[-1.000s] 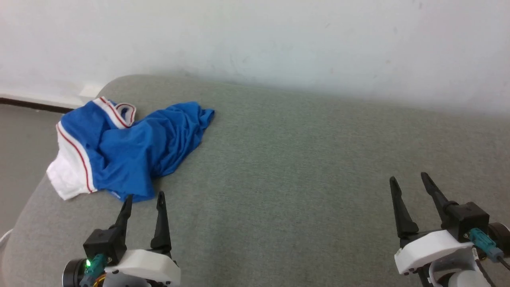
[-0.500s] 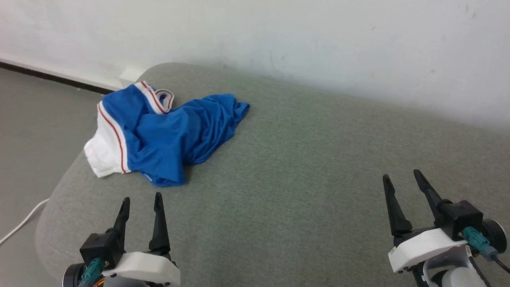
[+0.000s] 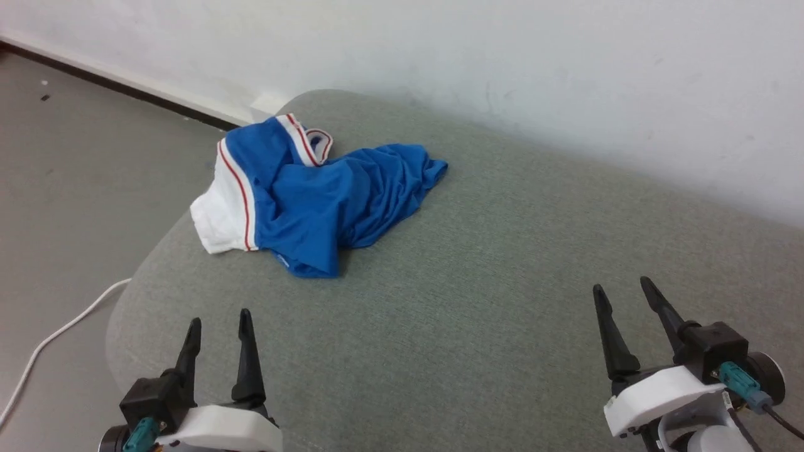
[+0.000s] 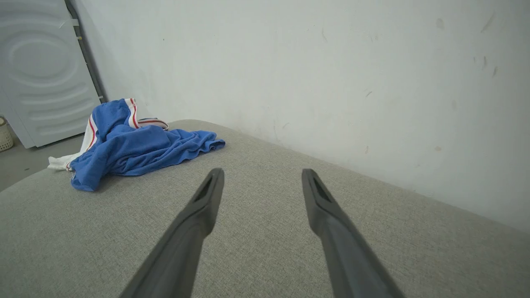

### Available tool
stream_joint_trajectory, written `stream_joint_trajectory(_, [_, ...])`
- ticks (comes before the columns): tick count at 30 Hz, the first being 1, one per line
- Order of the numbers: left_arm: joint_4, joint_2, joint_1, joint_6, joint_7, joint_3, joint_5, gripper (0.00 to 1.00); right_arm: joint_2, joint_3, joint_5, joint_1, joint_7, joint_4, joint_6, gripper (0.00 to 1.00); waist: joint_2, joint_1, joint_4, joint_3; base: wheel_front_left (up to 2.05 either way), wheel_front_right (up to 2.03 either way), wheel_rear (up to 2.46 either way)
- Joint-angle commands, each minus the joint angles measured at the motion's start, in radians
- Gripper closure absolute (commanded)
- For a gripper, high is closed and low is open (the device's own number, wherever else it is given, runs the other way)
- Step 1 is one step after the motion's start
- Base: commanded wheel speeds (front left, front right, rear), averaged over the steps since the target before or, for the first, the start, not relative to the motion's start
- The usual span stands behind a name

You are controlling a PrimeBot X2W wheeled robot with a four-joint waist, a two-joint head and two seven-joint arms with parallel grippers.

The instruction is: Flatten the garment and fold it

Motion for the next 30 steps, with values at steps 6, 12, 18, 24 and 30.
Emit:
stream_joint_trajectory(6, [0.004, -0.005, 0.028, 0.015, -0.023, 0.001, -0.025, 0.0, 0.003, 0.011, 0.008, -0.012, -0.02, 0.021, -0.002, 0.0, 0.0, 0.0, 0.049, 0.001, 0.0, 0.0, 0.0])
stream_joint_trajectory(12, [0.008, -0.005, 0.031, 0.021, -0.035, -0.005, -0.041, 0.0, 0.003, 0.015, 0.009, -0.016, -0.028, 0.031, -0.002, 0.0, 0.0, 0.0, 0.072, 0.003, 0.0, 0.0, 0.0])
stream_joint_trajectory(18, [0.012, -0.005, 0.034, 0.027, -0.046, -0.01, -0.055, 0.0, 0.004, 0.017, 0.006, -0.017, -0.033, 0.034, -0.002, 0.0, 0.0, 0.0, 0.093, 0.006, 0.0, 0.0, 0.0])
stream_joint_trajectory(24, [0.016, -0.005, 0.038, 0.031, -0.058, -0.012, -0.069, 0.0, 0.004, 0.016, 0.007, -0.019, -0.038, 0.04, -0.002, 0.0, 0.0, 0.0, 0.123, 0.008, 0.0, 0.0, 0.0])
stream_joint_trajectory(30, [0.02, -0.006, 0.041, 0.03, -0.063, -0.009, -0.071, 0.0, 0.004, 0.016, 0.008, -0.02, -0.042, 0.042, -0.002, 0.0, 0.0, 0.0, 0.133, 0.006, 0.0, 0.0, 0.0])
